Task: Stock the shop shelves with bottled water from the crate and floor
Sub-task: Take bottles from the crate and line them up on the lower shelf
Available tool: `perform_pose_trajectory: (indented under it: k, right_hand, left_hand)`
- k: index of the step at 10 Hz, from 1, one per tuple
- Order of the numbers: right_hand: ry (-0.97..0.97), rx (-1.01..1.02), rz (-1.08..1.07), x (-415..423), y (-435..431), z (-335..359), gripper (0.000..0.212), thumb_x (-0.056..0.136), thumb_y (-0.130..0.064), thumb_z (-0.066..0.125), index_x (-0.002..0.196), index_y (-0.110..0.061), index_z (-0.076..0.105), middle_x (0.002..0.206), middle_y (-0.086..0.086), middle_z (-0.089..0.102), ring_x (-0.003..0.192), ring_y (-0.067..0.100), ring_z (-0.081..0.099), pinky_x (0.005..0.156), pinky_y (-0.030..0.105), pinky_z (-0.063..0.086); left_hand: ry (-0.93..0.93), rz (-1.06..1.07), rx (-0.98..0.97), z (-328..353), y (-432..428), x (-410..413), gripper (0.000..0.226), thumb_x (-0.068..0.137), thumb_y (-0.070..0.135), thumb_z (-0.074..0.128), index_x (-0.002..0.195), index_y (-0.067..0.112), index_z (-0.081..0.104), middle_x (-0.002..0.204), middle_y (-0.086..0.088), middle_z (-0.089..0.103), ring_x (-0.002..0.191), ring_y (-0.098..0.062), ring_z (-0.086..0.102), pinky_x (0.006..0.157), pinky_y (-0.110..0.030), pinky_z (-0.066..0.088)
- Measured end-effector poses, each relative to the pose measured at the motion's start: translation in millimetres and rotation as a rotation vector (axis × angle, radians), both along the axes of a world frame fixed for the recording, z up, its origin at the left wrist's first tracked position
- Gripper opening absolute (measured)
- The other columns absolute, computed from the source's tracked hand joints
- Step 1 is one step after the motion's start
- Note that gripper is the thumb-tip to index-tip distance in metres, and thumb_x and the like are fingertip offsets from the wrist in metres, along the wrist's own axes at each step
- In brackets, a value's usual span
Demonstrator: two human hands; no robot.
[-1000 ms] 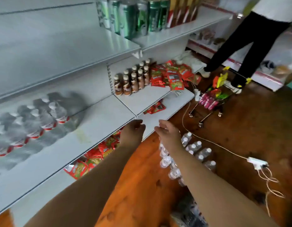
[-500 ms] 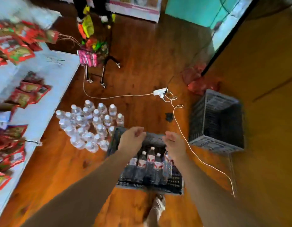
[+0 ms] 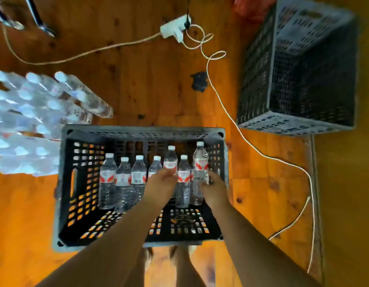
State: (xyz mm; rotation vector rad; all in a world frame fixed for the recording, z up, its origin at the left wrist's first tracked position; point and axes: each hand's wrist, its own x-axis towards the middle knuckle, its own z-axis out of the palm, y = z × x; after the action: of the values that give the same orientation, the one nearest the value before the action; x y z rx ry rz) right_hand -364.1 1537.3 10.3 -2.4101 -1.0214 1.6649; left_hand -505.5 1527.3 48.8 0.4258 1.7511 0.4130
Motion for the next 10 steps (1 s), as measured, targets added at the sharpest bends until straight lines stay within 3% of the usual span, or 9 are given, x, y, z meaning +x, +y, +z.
perform_pose_trajectory:
  k: [1,2,3,4,5,6,8,9,10]
  right_hand:
    - [-0.028,-0.022,-0.044,8,3,-71,0.041,0.093,-0.009,0.047,0.131,-0.023,0.048,0.096,0.002,0.057,0.067,0.011,0.054,0.054,0.019,0.041]
    - [-0.033,-0.06,-0.127,9,-1,-144,0.043,0.093,-0.009,0.047,0.135,-0.018,0.044,0.104,0.004,0.058,0.097,0.024,0.061,0.052,0.008,0.042]
    - [-0.062,-0.078,-0.288,8,-12,-185,0.051,0.09,-0.007,0.046,0.139,-0.015,0.034,0.133,0.017,0.049,0.12,0.034,0.05,0.099,0.037,0.044]
    - [-0.064,-0.028,-0.352,8,-26,-215,0.059,0.09,-0.009,0.044,0.145,-0.021,0.025,0.146,0.013,0.036,0.133,0.03,0.038,0.11,0.046,0.032]
    - [-0.099,-0.014,-0.257,7,-31,-228,0.053,0.092,-0.013,0.042,0.143,-0.021,0.027,0.146,0.012,0.035,0.134,0.031,0.036,0.109,0.048,0.032]
    - [-0.128,-0.047,-0.147,5,-38,-234,0.054,0.088,-0.03,0.043,0.141,-0.019,0.035,0.145,0.011,0.037,0.133,0.032,0.037,0.107,0.048,0.035]
    - [0.03,0.032,-0.16,23,-42,-234,0.05,0.098,-0.027,0.039,0.145,-0.036,0.022,0.149,-0.001,0.034,0.13,0.023,0.042,0.103,0.039,0.039]
    - [0.149,0.051,-0.16,22,-40,-230,0.048,0.097,-0.028,0.043,0.142,-0.035,0.03,0.139,-0.003,0.045,0.116,0.015,0.051,0.094,0.035,0.044]
    - [0.181,0.037,-0.24,22,-42,-219,0.041,0.096,-0.017,0.047,0.134,-0.031,0.044,0.124,0.0,0.059,0.101,0.015,0.059,0.089,0.039,0.051]
  left_hand:
    - [-0.018,-0.039,-0.043,-77,4,15,0.023,0.091,0.004,0.053,0.113,0.001,0.06,0.078,0.007,0.054,0.064,-0.001,0.052,0.051,-0.002,0.04]
    - [-0.047,-0.019,-0.085,-151,7,31,0.033,0.092,0.014,0.054,0.124,0.01,0.056,0.095,0.0,0.062,0.079,-0.014,0.054,0.068,-0.012,0.042]
    - [-0.058,-0.016,-0.142,-204,10,43,0.034,0.094,0.016,0.049,0.128,0.011,0.051,0.102,-0.007,0.062,0.072,-0.013,0.051,0.059,-0.014,0.042]
    - [-0.151,0.024,-0.185,-235,11,56,0.037,0.097,0.017,0.044,0.134,0.011,0.046,0.113,-0.003,0.058,0.094,-0.016,0.057,0.084,-0.027,0.047]
    - [-0.259,0.015,-0.192,-250,8,67,0.04,0.098,0.029,0.042,0.136,0.017,0.041,0.131,-0.001,0.052,0.115,-0.021,0.053,0.092,-0.034,0.043]
    - [-0.29,0.049,-0.175,-254,4,70,0.036,0.097,0.029,0.044,0.131,0.015,0.045,0.122,-0.004,0.06,0.104,-0.024,0.059,0.081,-0.036,0.049]
    - [-0.29,0.013,-0.137,-263,2,63,0.031,0.095,0.02,0.051,0.125,0.019,0.047,0.106,0.004,0.06,0.084,-0.005,0.053,0.061,-0.025,0.04]
    - [-0.32,-0.04,-0.119,-262,5,59,0.033,0.094,0.022,0.052,0.127,0.023,0.049,0.109,0.003,0.06,0.086,-0.002,0.054,0.063,-0.021,0.04]
    - [-0.326,-0.062,-0.113,-254,-1,56,0.037,0.093,0.023,0.055,0.13,0.023,0.049,0.122,-0.002,0.061,0.103,-0.014,0.059,0.083,-0.03,0.048]
